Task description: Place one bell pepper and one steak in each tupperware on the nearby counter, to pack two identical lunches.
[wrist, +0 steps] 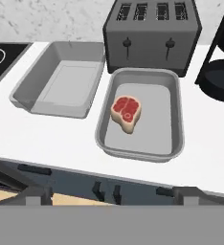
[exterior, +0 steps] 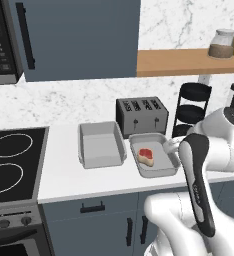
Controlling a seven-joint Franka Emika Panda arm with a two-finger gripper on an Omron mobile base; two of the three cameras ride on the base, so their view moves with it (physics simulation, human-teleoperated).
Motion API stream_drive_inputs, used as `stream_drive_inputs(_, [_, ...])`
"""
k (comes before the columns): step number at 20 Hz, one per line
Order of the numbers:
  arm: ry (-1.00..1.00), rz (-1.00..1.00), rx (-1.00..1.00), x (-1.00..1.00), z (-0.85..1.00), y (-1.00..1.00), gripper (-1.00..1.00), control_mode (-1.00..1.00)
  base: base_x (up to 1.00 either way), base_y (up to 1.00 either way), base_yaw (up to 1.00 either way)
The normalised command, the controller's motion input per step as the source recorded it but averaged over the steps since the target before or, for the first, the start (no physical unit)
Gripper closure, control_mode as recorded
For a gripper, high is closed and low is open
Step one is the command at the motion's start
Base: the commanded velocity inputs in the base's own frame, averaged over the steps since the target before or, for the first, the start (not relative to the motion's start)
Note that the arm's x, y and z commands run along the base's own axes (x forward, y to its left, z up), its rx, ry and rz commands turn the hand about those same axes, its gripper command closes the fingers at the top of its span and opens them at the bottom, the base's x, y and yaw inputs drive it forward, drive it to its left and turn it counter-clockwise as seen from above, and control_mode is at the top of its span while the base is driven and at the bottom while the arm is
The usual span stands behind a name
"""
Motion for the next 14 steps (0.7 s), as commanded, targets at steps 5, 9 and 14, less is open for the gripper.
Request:
stream_drive_inputs(5, [0.04, -0.01, -0.17, -0.95, 0.00, 0.39, -1.00, -1.00, 0.00, 0.00, 0.00])
stream_drive_inputs(9, [-0.04, -0.01, -0.06, -0.42, 0.00, 0.09, -1.00, -1.00, 0.00, 0.00, 0.00])
stream_drive_inputs(14, [-0.24, 0.01, 0.01, -0.55, 0.00, -0.02, -1.00, -1.00, 0.00, 0.00, 0.00])
